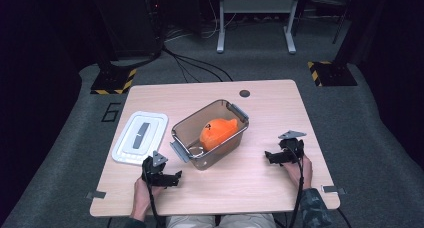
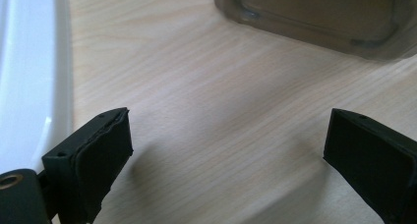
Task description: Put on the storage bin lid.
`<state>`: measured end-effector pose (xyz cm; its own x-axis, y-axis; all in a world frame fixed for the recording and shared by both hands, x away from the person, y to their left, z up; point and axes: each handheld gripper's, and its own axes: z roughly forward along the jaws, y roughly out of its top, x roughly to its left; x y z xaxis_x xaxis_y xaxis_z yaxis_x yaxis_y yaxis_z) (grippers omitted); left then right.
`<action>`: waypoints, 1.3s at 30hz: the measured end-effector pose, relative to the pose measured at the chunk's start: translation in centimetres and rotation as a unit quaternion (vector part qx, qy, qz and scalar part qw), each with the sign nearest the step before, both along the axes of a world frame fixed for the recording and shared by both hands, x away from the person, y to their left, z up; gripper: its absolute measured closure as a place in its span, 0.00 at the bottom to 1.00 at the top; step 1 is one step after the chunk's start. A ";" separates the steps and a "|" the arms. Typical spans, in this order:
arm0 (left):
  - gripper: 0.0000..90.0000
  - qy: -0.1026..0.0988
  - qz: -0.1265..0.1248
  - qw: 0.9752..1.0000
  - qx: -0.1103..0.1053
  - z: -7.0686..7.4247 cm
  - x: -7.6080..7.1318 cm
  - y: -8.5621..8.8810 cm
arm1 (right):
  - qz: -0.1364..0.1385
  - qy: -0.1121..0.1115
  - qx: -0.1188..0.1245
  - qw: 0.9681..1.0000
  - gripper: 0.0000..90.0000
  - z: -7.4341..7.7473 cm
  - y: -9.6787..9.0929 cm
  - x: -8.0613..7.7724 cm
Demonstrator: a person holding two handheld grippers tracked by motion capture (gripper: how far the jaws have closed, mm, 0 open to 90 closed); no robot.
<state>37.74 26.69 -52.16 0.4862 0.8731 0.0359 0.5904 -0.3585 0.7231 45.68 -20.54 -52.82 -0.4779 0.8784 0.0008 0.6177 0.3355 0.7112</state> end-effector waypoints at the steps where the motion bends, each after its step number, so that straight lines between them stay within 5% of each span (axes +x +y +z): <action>1: 0.05 0.000 0.000 1.000 0.000 0.0 0.0 0.0 | 0.000 0.000 0.000 1.000 0.00 0.0 0.0 0.0; 16: 0.04 -0.015 0.041 0.998 -0.034 3.0 2.3 5.2 | 0.000 0.000 0.000 1.000 0.00 0.0 0.0 0.0; 26: 0.05 -0.011 0.087 0.994 -0.058 3.7 6.2 9.2 | -0.001 0.000 0.000 1.000 0.00 0.0 0.0 0.0; 39: 0.07 0.009 0.113 0.992 -0.049 3.4 10.1 10.4 | -0.001 0.000 0.000 1.000 0.00 0.0 0.0 0.0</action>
<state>47.83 37.05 -48.80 0.2771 0.9589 -0.0611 0.6613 -0.1442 0.7362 45.69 -20.55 -52.83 -0.4761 0.8794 0.0002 0.6178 0.3343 0.7117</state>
